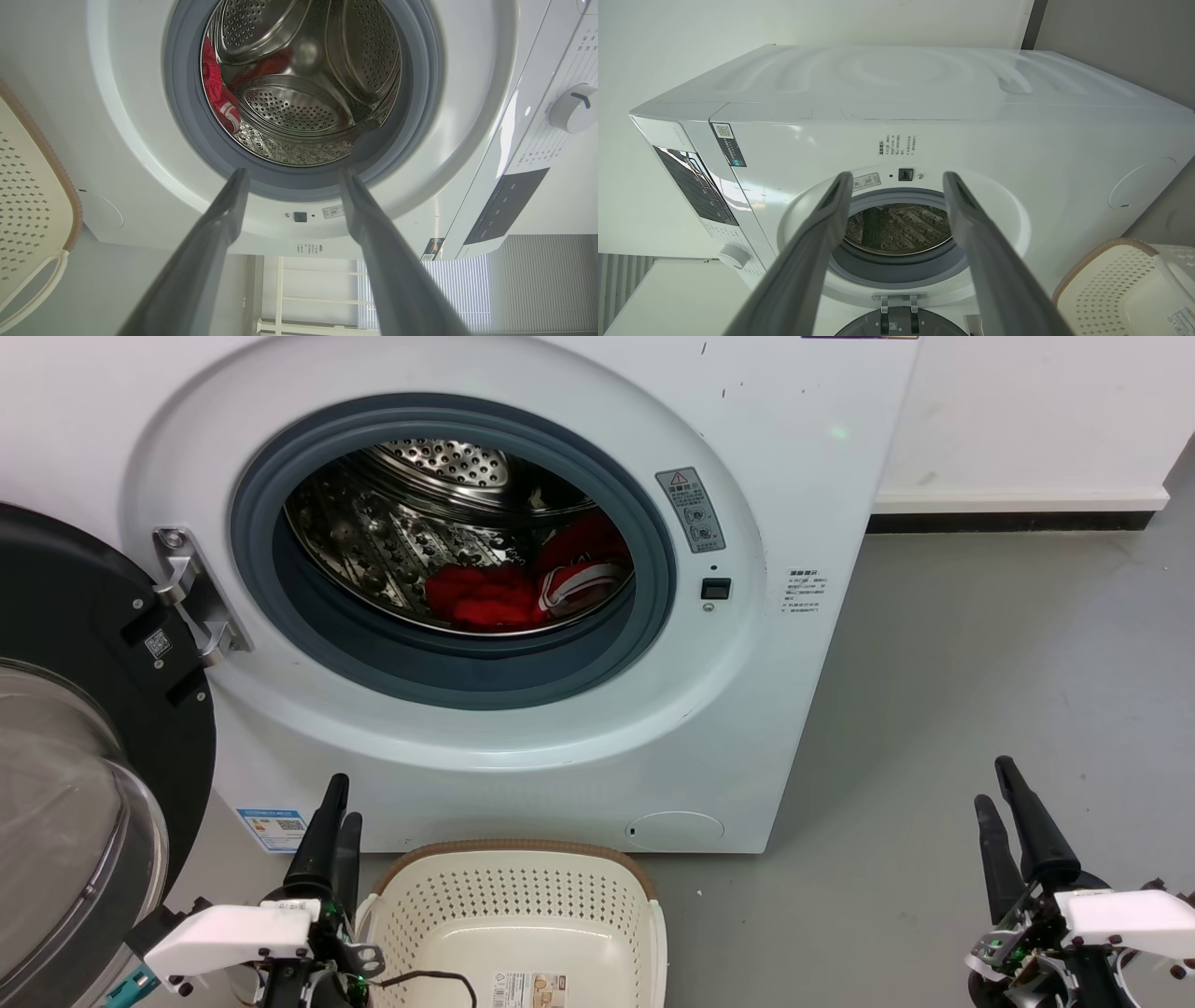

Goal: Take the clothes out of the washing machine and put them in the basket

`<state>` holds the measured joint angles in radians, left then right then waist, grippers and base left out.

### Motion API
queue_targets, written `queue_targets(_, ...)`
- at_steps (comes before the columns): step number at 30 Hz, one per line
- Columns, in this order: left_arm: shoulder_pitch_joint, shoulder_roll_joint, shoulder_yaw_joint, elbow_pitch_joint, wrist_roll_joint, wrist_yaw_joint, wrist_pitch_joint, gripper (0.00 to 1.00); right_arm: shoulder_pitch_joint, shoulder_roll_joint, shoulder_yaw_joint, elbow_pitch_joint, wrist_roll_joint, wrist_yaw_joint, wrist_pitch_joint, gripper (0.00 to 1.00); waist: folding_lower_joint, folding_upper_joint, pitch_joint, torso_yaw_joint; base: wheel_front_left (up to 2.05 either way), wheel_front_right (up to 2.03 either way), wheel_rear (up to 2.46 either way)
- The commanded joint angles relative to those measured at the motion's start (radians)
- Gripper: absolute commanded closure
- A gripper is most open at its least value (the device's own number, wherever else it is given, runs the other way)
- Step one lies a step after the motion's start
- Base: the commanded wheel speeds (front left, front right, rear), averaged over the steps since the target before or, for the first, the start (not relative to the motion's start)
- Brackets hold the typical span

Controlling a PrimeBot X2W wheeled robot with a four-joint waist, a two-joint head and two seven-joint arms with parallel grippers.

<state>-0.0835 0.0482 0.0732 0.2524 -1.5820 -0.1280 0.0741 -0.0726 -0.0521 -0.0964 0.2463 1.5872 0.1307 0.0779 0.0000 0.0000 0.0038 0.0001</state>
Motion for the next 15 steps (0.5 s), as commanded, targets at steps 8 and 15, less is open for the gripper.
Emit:
queue_targets(8, -0.033, 0.002, -0.029, -0.059, 0.135, -0.001, -0.044, 0.0, 0.002, -0.011, 0.011, -0.058, -0.143, 0.0, -0.045, 0.0, 0.0, 0.0, 0.0, 0.0, 0.0, 0.0, 0.0)
queue_targets(15, -0.038, 0.003, -0.053, -0.082, 0.266, -0.002, -0.073, 0.0, 0.015, -0.005, 0.012, -0.099, -0.31, 0.0, -0.075, 0.0, 0.0, 0.0, 0.0, 0.001, 0.0, 0.0, 0.0)
